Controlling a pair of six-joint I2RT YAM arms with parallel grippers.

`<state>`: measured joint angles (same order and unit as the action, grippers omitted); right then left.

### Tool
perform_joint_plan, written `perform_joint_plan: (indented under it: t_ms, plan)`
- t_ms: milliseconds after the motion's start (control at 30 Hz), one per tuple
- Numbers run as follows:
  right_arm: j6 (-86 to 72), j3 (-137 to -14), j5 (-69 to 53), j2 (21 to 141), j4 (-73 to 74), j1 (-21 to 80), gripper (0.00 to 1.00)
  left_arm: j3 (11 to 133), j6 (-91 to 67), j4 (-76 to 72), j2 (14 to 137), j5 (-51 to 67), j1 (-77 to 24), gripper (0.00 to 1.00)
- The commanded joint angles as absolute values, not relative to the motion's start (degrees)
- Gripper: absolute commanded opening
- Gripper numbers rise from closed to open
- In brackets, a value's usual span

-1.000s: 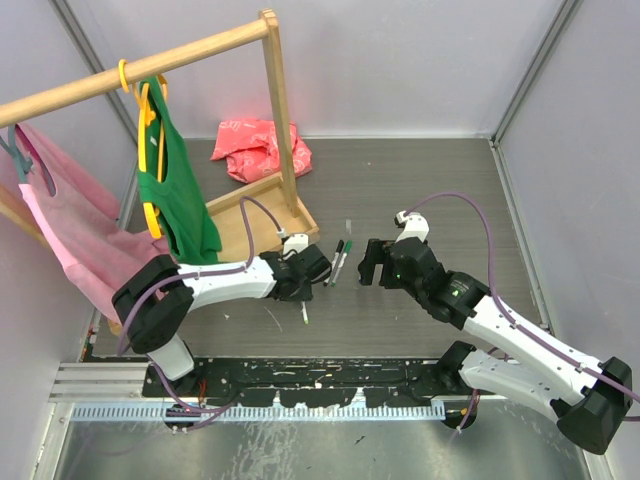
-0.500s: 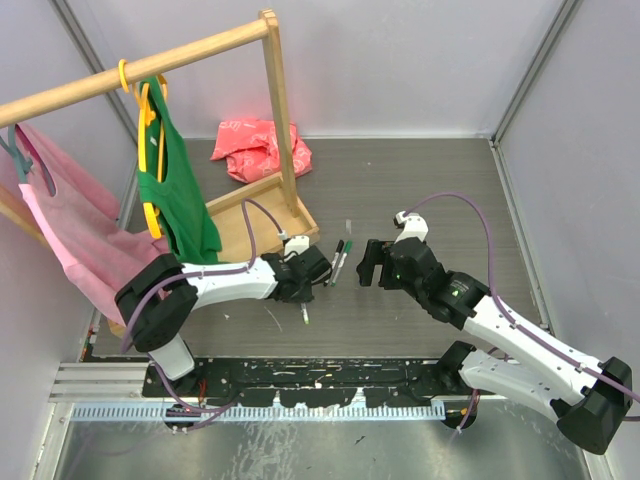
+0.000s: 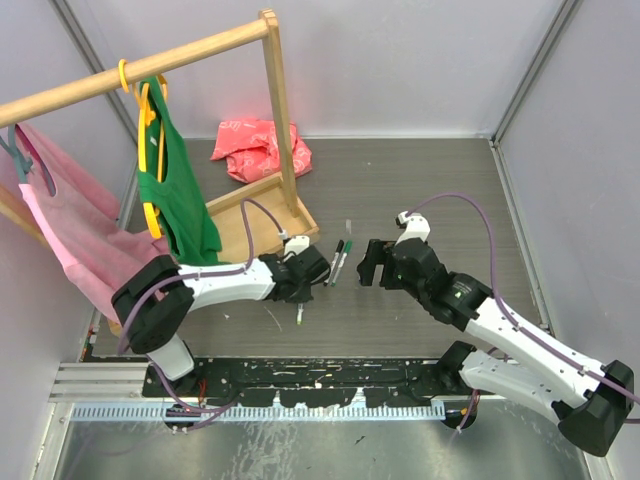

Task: Insert the pens into the pen caps
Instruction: Pick up the pen from the center of the board.

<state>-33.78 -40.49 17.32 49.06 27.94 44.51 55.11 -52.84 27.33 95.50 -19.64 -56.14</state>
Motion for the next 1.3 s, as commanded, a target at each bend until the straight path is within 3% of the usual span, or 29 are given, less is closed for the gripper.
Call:
perform_joint_plan:
  t_ms: [0, 500, 1033, 1267]
  plan:
    - [-34.20, -41.13, 18.98, 45.02, 24.61, 44.43, 0.90, 54.69, -47.56, 23.64, 88.26, -19.24, -56.27, 0.00]
    - [-35.71, -40.35, 7.03, 37.66, 1.06, 44.39, 0.87, 51.20, -32.14, 4.35, 62.66, -7.40, -56.29, 0.00]
    - [-41.87, -42.35, -0.62, 42.97, -8.58, 44.38, 0.77, 54.45, -27.86, -2.33, 59.54, 0.38, -56.28, 0.00]
    - [-43.08, -42.67, -1.57, 44.50, -8.93, 44.39, 0.63, 55.68, -27.24, -3.19, 59.80, 2.00, -56.25, 0.00]
